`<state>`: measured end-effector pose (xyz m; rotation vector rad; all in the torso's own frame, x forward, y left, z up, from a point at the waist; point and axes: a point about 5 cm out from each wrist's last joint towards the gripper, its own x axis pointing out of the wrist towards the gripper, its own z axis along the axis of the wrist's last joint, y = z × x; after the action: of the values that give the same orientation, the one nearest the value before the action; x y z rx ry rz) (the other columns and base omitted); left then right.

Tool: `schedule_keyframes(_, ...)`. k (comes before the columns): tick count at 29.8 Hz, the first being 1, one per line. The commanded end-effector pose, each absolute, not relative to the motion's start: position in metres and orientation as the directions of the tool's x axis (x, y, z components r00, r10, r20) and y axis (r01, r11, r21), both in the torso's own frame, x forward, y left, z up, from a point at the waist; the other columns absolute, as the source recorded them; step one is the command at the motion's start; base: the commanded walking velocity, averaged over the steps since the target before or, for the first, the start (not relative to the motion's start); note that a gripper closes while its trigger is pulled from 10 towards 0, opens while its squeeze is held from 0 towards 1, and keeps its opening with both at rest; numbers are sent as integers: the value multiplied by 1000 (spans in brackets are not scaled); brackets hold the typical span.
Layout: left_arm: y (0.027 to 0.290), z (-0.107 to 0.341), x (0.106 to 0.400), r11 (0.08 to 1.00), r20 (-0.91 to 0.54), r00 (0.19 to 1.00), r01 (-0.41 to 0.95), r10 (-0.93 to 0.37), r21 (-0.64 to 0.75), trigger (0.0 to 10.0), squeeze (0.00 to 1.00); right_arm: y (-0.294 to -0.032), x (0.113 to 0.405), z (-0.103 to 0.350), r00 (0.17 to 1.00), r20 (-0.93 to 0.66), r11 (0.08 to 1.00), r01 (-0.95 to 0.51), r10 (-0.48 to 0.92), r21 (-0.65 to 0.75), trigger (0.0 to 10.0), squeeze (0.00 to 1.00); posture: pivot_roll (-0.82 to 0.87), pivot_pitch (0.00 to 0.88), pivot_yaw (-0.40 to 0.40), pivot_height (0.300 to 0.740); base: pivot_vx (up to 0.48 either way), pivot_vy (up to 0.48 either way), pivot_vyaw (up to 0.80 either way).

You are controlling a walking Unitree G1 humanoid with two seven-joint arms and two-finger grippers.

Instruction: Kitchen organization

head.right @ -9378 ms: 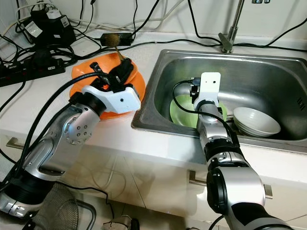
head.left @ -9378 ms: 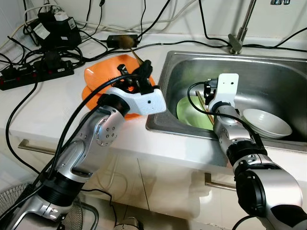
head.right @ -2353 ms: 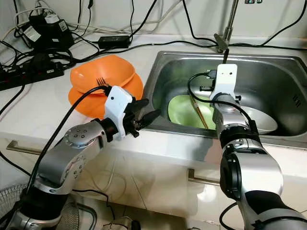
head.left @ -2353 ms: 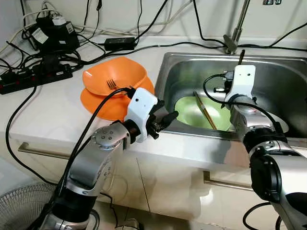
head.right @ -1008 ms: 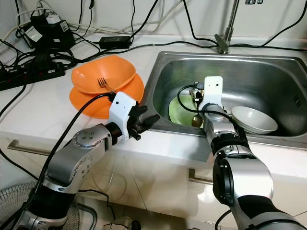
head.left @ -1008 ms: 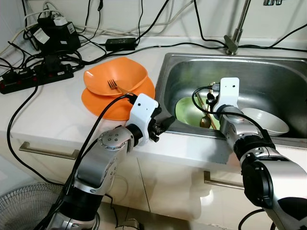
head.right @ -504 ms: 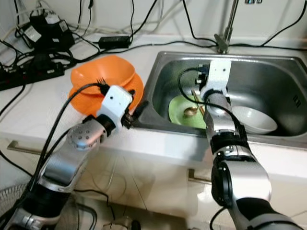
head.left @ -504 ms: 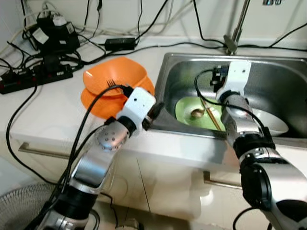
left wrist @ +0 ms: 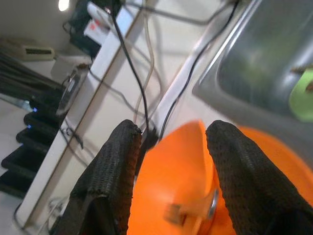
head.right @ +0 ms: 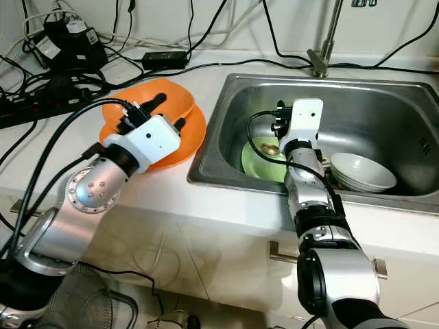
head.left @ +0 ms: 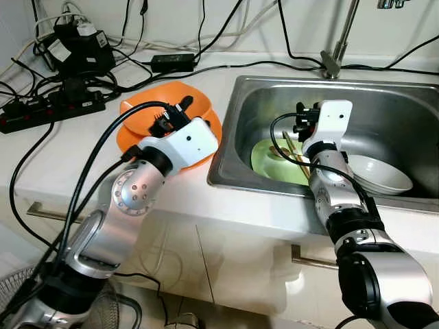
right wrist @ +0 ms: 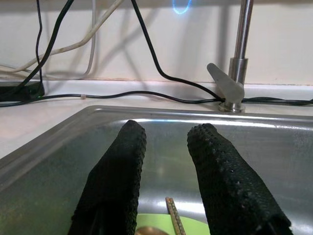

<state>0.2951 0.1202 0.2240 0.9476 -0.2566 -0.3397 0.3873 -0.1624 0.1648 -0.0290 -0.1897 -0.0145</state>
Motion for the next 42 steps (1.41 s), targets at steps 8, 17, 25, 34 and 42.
schedule_keyframes(8,123,200,294,424,-62,921,236,-385,874,10000,0,-152,386,161,983,181,999,-8,17,-47,10000,0,224,43,58,740,0,0,0)
schedule_keyframes(17,124,189,309,332,-97,938,212,-331,919,10000,0,-144,385,158,984,175,998,-33,40,-48,10000,0,217,38,58,740,0,0,0)
schedule_keyframes(25,127,191,321,306,-68,954,161,-292,938,10000,0,-145,384,158,983,181,999,-27,35,-43,10000,0,206,36,64,740,0,0,0)
schedule_keyframes(34,128,188,328,309,-64,959,151,-275,939,9059,0,-143,384,158,982,184,999,-27,33,-37,10000,0,198,32,75,740,0,0,0)
schedule_keyframes(42,130,185,329,296,-84,957,168,-277,940,0,0,-144,383,158,982,187,999,-17,23,-31,10000,0,196,26,83,740,0,0,0)
